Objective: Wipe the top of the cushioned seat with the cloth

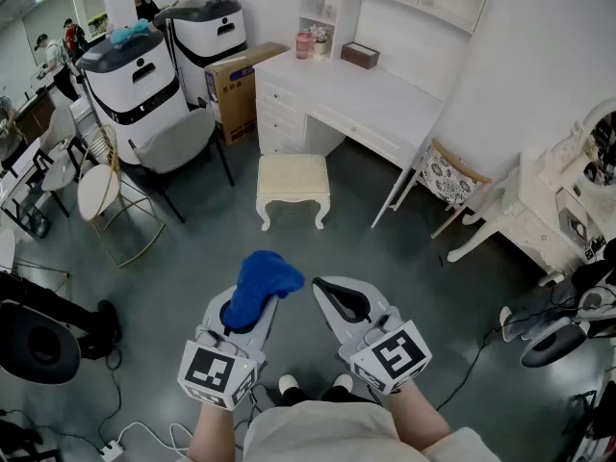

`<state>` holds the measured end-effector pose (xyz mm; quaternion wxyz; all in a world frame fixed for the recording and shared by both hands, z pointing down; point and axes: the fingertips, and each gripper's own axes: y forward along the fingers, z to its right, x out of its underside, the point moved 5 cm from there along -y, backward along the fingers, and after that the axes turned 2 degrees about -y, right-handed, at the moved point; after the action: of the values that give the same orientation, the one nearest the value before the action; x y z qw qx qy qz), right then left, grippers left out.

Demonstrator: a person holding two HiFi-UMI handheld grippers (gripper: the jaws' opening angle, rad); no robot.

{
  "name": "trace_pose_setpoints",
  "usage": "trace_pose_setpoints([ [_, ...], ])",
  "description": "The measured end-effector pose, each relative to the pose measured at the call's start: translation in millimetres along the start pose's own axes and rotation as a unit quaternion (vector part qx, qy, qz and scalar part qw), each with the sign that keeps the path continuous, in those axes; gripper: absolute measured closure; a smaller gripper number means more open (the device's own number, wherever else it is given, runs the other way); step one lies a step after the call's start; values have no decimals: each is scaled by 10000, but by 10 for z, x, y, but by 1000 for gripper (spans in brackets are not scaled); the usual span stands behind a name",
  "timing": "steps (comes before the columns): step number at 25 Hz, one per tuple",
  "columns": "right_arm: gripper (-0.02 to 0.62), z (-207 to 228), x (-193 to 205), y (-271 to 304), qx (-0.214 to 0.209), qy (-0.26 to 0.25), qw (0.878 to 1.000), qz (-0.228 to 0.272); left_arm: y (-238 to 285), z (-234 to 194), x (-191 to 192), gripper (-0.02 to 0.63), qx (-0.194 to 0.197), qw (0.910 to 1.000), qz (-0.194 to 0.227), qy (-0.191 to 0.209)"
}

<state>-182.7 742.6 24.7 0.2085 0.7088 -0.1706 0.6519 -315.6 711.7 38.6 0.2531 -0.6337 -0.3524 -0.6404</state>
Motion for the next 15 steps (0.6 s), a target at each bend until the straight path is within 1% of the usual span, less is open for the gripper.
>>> trace_pose_setpoints([
  [3,597,21,-11,30,-2,-12,10000,0,29,-27,-37,515,-2,10000,10,71],
  [15,597,-6,21,123,118,-5,9999,30,29,-157,-38,515,60,9999,87,104],
])
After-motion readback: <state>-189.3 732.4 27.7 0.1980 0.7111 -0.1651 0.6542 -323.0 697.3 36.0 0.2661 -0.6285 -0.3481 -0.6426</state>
